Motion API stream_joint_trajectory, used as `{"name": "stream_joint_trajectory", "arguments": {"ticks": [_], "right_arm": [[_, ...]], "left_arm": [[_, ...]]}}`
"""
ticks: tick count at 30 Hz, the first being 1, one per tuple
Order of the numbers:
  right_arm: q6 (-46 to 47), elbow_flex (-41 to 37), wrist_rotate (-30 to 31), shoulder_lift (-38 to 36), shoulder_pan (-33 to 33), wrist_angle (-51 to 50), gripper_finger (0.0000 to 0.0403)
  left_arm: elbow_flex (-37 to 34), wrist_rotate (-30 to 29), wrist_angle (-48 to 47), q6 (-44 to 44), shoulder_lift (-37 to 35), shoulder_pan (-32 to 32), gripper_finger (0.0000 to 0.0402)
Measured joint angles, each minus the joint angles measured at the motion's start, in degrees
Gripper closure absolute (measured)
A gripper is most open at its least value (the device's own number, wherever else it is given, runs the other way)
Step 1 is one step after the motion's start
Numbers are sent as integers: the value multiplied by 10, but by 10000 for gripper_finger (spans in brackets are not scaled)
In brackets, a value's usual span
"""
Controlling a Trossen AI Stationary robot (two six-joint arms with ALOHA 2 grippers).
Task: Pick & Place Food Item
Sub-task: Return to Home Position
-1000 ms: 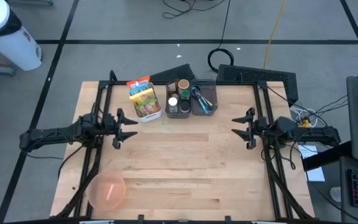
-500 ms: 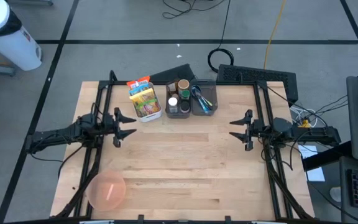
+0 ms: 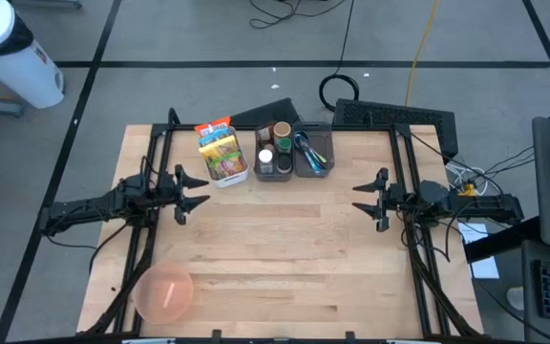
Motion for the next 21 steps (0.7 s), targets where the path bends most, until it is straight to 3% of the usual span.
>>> {"name": "stream_joint_trajectory", "arguments": {"ticks": [21], "right_arm": [[-1,0,0,0,0,1,190]], "left_arm": [[0,0,0,0,0,0,165]]}}
